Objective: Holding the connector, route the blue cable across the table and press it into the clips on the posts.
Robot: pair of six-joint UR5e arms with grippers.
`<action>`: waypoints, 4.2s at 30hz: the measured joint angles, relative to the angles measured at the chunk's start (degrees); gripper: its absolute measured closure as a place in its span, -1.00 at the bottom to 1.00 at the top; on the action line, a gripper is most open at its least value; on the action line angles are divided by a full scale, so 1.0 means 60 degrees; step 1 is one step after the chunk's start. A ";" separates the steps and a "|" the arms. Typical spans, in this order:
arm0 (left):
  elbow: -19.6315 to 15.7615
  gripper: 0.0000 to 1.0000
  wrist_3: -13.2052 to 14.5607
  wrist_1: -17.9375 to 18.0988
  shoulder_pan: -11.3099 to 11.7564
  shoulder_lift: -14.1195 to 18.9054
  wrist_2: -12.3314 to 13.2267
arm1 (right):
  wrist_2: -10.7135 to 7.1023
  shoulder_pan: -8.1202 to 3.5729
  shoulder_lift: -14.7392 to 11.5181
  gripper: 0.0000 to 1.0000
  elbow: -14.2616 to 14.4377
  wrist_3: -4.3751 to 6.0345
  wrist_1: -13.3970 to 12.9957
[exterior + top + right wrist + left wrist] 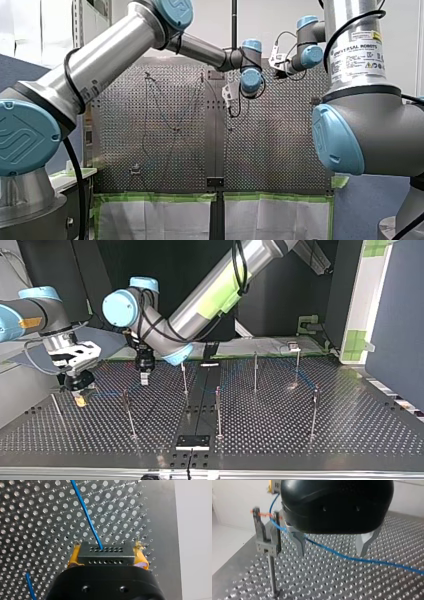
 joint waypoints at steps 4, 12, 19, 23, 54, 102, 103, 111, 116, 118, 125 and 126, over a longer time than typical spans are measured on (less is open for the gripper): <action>-0.0337 -1.00 0.0003 0.0186 -0.0062 0.0326 0.0031 | 0.0000 0.0000 0.0000 1.00 0.0000 0.0000 0.0000; -0.1036 -1.00 0.0134 0.0862 -0.0122 0.1024 0.0046 | 0.0000 0.0000 0.0000 1.00 0.0001 0.0001 0.0000; -0.1589 -1.00 0.0364 0.1410 -0.0281 0.1576 0.0129 | 0.0000 0.0000 0.0000 1.00 0.0000 0.0000 -0.0001; -0.1901 -1.00 0.0316 0.1723 -0.0360 0.1888 0.0141 | 0.0000 0.0000 0.0000 1.00 0.0000 0.0000 0.0000; -0.4393 -1.00 -0.1955 0.4221 -0.0224 0.3767 -0.0115 | 0.0000 0.0000 0.0000 1.00 0.0000 0.0000 0.0000; -0.8335 -1.00 -0.1192 0.8163 -0.0228 0.3348 -0.0830 | 0.0000 0.0000 0.0000 1.00 0.0000 0.0000 0.0000; -0.8406 -1.00 -0.1190 0.8230 -0.0227 0.3349 -0.0835 | 0.0000 0.0000 0.0000 1.00 0.0000 0.0000 0.0000; -0.8988 -1.00 -0.1184 0.8813 -0.0189 0.3343 -0.0837 | 0.0000 0.0000 0.0000 1.00 0.0000 0.0000 0.0000; -0.9360 -1.00 -0.1184 0.9181 -0.0188 0.3348 -0.0822 | 0.0000 0.0000 0.0001 1.00 0.0000 0.0000 0.0000; -0.9528 -1.00 -0.1186 0.9357 -0.0185 0.3347 -0.0819 | 0.0000 0.0000 0.0000 1.00 0.0000 0.0000 0.0000; -1.0113 -1.00 -0.1183 0.9942 -0.0182 0.3349 -0.0838 | 0.0000 0.0000 0.0000 1.00 0.0000 0.0000 0.0000; -1.0216 -1.00 -0.1184 1.0038 -0.0182 0.3349 -0.0834 | 0.0000 0.0000 0.0000 1.00 0.0000 0.0000 0.0000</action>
